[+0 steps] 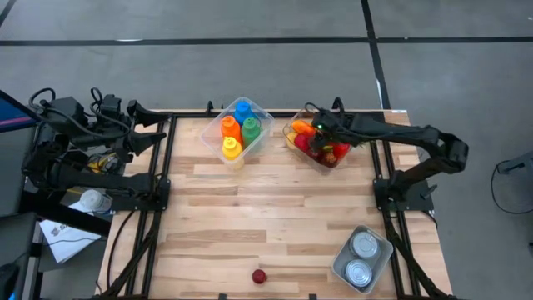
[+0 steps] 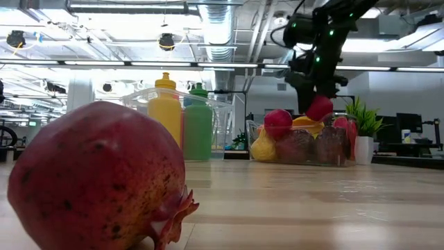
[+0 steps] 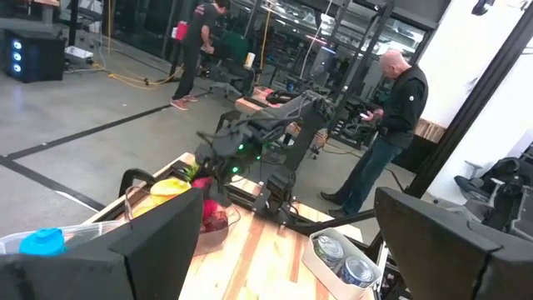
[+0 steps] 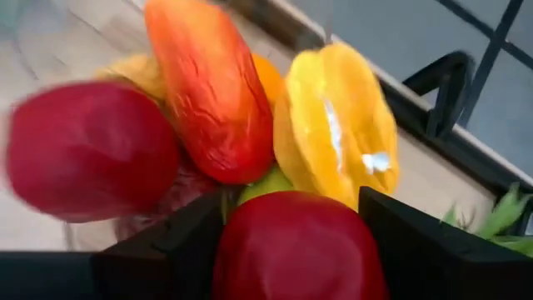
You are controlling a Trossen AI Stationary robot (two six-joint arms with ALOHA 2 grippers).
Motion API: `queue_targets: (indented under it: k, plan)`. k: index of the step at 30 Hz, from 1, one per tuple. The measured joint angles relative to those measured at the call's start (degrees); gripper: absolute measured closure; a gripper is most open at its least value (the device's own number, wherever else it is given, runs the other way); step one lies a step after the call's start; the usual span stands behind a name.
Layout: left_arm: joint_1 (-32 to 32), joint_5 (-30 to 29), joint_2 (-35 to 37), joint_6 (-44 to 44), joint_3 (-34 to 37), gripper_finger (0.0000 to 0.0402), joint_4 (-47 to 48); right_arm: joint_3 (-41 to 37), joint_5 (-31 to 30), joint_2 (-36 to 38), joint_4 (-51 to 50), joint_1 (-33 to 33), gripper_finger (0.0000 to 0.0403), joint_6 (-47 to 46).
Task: Pick & Place Food Item
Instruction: Put the red apple into the right transparent bin, then put the red pomegranate into the right transparent bin
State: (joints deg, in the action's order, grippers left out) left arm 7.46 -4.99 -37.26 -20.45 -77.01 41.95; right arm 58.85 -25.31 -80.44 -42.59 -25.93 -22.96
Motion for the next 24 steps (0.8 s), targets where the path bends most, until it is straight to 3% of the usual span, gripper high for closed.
queue_targets:
  k: [12, 17, 20, 24]
  plan:
    - [0.00, 1.55, -1.17, -0.55, -0.09, 0.0060, 2.92, 2.14, 6.94, -1.21, -2.70, 0.37, 0.0041, 1.01]
    - [-1.09, 8.89, -7.26, -7.10, -0.11, 0.0060, 13.59, 4.35, 9.39, 3.87, -5.47, 4.00, 0.0017, -0.04]
    - [-5.57, 13.17, -13.58, -8.56, 0.11, 0.0060, 18.23, 4.52, 9.41, 7.70, -5.67, 7.23, 0.0015, -2.69]
    - [-17.27, 14.06, -20.61, -8.69, 4.56, 0.0060, 11.93, 4.55, 9.16, 12.13, -6.21, 11.85, 0.0017, -7.75]
